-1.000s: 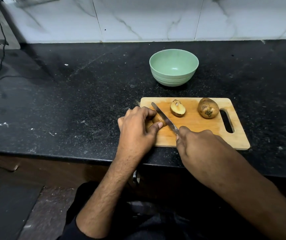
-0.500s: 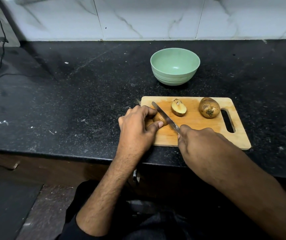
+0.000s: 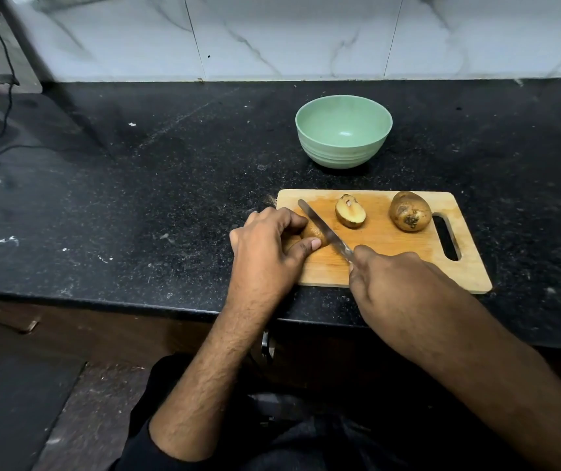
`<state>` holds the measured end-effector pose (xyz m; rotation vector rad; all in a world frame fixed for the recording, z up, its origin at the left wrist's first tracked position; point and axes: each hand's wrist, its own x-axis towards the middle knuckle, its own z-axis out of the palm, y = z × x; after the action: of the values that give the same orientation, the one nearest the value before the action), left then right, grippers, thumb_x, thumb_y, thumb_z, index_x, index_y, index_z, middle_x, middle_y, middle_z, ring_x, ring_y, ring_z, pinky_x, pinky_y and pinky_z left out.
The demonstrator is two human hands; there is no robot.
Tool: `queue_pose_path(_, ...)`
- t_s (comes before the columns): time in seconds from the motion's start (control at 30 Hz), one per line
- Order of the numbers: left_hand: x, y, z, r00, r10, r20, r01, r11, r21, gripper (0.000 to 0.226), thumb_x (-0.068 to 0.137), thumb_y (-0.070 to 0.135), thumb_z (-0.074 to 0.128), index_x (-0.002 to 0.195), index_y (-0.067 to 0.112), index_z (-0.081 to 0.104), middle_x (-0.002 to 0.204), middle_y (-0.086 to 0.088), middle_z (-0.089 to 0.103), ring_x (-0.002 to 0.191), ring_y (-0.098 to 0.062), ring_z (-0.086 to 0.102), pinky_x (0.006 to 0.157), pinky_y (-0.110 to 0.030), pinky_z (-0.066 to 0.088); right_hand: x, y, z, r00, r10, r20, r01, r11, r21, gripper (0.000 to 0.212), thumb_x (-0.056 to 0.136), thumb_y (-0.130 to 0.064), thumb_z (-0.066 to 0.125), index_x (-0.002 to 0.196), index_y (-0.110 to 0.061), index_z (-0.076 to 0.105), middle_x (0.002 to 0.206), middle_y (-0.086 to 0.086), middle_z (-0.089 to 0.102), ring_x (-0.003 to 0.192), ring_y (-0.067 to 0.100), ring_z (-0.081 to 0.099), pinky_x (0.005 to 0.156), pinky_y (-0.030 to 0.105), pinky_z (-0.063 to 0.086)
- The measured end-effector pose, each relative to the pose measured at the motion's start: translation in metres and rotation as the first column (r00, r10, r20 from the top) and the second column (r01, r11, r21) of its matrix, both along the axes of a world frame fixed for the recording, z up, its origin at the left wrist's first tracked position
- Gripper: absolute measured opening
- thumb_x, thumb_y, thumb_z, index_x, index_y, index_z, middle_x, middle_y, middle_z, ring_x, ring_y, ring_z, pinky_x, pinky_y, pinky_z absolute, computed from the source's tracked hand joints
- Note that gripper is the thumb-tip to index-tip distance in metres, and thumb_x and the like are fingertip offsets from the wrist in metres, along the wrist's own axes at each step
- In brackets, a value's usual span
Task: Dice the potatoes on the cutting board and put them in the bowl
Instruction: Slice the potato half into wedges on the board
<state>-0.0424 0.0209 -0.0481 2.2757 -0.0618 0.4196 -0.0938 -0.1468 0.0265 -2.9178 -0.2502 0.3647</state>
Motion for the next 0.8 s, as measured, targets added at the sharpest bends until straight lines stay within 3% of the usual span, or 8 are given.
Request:
queue_pose_path(0.2, 0.0, 0.002, -0.002, 1.0, -0.001, -0.006, 0.001, 0.999, -0.054, 0.022, 0.076, 0.036, 0.084, 0.095, 0.032, 0.073, 0.092, 0.017, 0.064, 0.099, -0.009, 0.057, 0.095, -0.051, 0.046, -0.004, 0.002, 0.0, 0.999, 0.024, 0.033, -0.023, 1.0, -0.013, 0.03, 0.108, -0.04, 0.026, 0.127, -0.027, 0.045, 0.074, -0.005, 0.047, 0.063, 0.007, 0.043, 0.054, 0.029, 0.039)
queue_pose_path(0.5, -0.003, -0.003, 0.0, 0.998, 0.055, 0.018, -0.056, 0.998, 0.021, 0.021, 0.079, 0.04, 0.08, 0.095, 0.028, 0.075, 0.094, 0.014, 0.065, 0.102, -0.011, 0.054, 0.099, -0.047, 0.036, -0.008, 0.008, -0.003, 0.999, 0.007, 0.047, -0.004, 0.998, -0.055, 0.022, 0.107, -0.031, 0.033, 0.127, -0.025, 0.041, 0.076, -0.002, 0.045, 0.065, 0.015, 0.042, 0.057, 0.032, 0.04)
queue_pose_path(0.8, -0.002, -0.004, 0.002, 0.998, 0.058, -0.004, -0.058, 0.998, -0.024, 0.019, 0.077, 0.038, 0.083, 0.091, 0.026, 0.076, 0.089, 0.014, 0.064, 0.096, -0.014, 0.057, 0.092, -0.05, 0.046, -0.006, 0.01, 0.005, 0.999, 0.015, -0.043, -0.019, 0.994, -0.104, 0.024, 0.108, -0.03, 0.032, 0.129, -0.023, 0.04, 0.077, 0.0, 0.046, 0.062, 0.013, 0.039, 0.054, 0.031, 0.037)
